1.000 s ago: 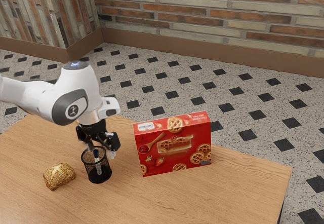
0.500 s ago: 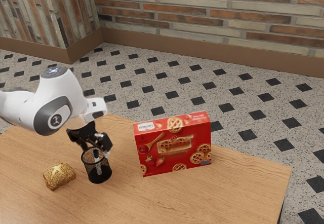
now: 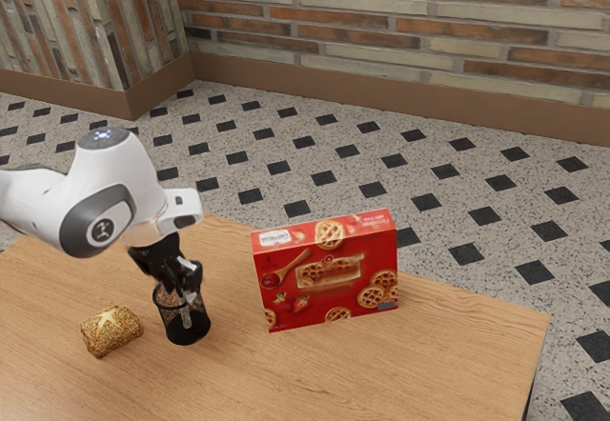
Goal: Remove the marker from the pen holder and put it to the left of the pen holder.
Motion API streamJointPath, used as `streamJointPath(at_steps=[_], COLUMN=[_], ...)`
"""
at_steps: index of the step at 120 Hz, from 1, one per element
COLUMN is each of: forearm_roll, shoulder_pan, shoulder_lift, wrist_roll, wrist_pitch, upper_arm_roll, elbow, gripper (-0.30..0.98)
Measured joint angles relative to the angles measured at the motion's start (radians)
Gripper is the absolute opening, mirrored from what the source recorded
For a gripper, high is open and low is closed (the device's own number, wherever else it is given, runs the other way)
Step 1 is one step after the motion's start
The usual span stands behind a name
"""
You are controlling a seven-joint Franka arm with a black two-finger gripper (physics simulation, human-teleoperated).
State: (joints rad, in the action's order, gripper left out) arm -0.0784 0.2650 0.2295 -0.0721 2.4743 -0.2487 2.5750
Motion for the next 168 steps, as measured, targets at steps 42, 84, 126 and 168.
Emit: streamJointPath(at_steps=[42,84,126,168], forearm_roll=[-0.026,-0.088,0.150,1.045], shoulder_pan=[-0.018,-0.020,-0.016,-0.021], shoulder_lift=[0.005,0.097,-0.064,-0.128], wrist_roll=[-0.019,-0.025,0.086,0.719], wrist_pitch=[-0.011,-0.113,-0.091,0.002], upper_arm_roll=[-0.021,-0.045,-0.346,-0.467], elbow=[0.000,-0.143,-0.245,-0.224], gripper=[-0.06,-0.08,-0.08,0.38])
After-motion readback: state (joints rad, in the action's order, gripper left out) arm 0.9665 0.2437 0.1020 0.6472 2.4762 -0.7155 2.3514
